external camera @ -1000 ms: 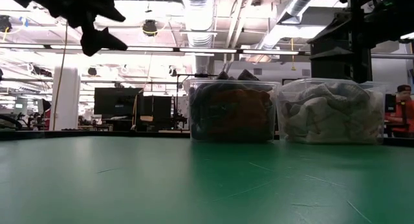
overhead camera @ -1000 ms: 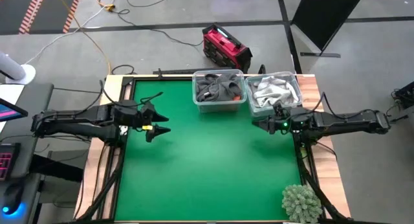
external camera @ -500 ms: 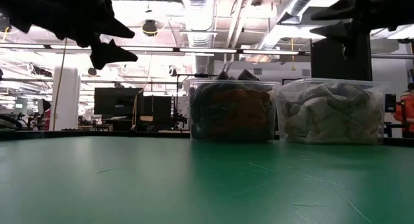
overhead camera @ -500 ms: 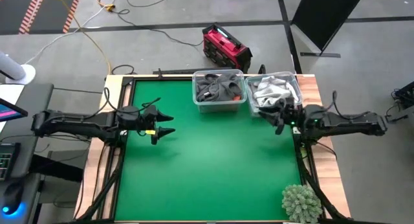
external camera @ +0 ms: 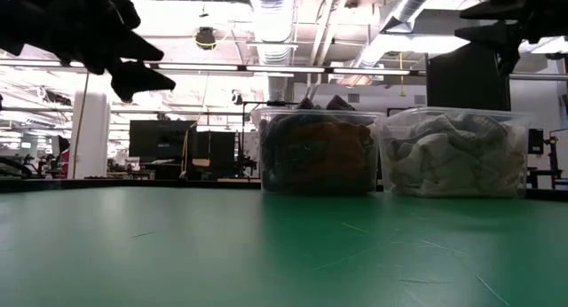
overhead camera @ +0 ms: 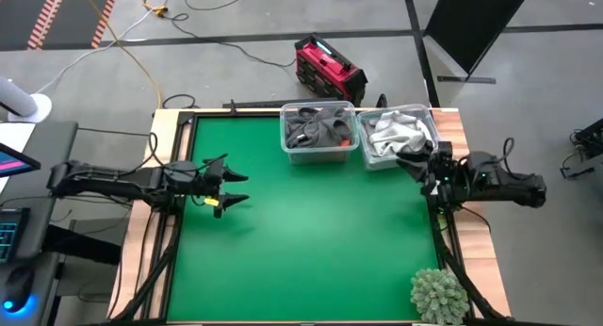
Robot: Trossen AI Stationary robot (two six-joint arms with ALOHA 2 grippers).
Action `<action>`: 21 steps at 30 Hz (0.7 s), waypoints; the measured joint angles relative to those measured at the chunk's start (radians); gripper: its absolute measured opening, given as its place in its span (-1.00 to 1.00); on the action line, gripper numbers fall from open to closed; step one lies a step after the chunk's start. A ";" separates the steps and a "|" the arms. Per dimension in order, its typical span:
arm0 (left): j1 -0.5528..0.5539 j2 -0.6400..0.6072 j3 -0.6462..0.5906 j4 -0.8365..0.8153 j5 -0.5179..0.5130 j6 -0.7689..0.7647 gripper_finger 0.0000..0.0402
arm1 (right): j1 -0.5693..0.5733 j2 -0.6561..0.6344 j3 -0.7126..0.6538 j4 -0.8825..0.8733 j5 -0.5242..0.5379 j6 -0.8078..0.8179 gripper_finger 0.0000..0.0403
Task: Sort towels by color in basket
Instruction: Return to Home Position
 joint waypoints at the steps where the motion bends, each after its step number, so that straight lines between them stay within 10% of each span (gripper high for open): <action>1: 0.000 -0.015 0.000 -0.015 -0.006 0.015 0.50 | 0.000 0.001 -0.001 -0.003 0.000 -0.020 -0.14; 21: 0.000 -0.331 -0.119 -0.062 -0.016 0.105 0.50 | 0.002 0.000 -0.316 0.396 -0.004 0.016 -0.14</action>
